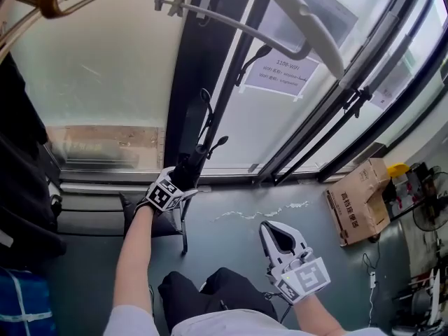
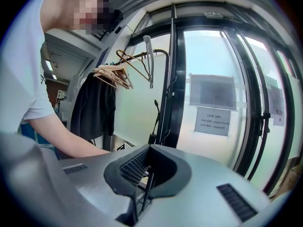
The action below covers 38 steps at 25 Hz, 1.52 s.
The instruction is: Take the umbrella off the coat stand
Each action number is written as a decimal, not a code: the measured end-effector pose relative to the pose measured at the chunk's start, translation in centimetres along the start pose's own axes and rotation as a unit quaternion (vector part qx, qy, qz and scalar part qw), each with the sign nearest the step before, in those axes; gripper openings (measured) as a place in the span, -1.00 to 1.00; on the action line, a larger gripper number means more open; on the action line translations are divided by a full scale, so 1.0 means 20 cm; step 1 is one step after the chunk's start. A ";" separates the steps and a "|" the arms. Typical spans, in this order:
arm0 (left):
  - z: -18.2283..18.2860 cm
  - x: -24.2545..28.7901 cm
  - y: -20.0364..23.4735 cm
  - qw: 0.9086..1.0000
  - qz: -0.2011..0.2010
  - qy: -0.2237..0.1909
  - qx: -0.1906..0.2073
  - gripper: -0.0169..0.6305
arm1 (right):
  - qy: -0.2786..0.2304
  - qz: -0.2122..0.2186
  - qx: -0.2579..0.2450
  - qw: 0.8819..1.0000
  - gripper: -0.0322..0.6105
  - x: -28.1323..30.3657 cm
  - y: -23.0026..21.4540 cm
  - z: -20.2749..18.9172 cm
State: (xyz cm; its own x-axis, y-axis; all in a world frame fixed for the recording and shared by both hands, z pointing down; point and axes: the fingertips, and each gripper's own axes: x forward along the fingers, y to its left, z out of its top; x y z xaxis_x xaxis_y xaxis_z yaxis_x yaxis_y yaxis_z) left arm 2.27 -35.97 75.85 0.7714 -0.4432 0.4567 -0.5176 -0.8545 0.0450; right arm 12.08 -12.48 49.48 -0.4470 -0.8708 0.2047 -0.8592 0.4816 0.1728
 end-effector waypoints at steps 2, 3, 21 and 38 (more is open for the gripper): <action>0.03 0.04 0.02 0.999 0.008 -0.024 -0.026 0.41 | 0.006 0.002 -0.001 1.000 -0.84 0.02 -0.01 -0.03; 0.05 0.05 0.04 0.997 0.011 -0.045 -0.054 0.41 | 0.008 0.004 -0.001 1.000 -0.84 0.02 -0.01 -0.04; 0.10 -0.15 -0.02 0.982 0.140 -0.065 -0.109 -0.15 | -0.011 0.036 0.003 0.999 -0.84 0.05 -0.03 0.06; 0.19 -0.33 -0.09 0.976 0.178 -0.051 -0.112 -0.15 | -0.020 0.039 0.031 0.999 -0.85 0.03 -0.12 0.25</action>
State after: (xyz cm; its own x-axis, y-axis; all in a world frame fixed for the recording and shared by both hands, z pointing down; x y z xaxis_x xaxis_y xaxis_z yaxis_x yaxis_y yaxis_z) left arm -0.46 -32.55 69.29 0.5544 -0.7361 0.3885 -0.8191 -0.5653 0.0977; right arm 12.62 -14.78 44.29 -0.5217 -0.8349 0.1757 -0.8347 0.5420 0.0970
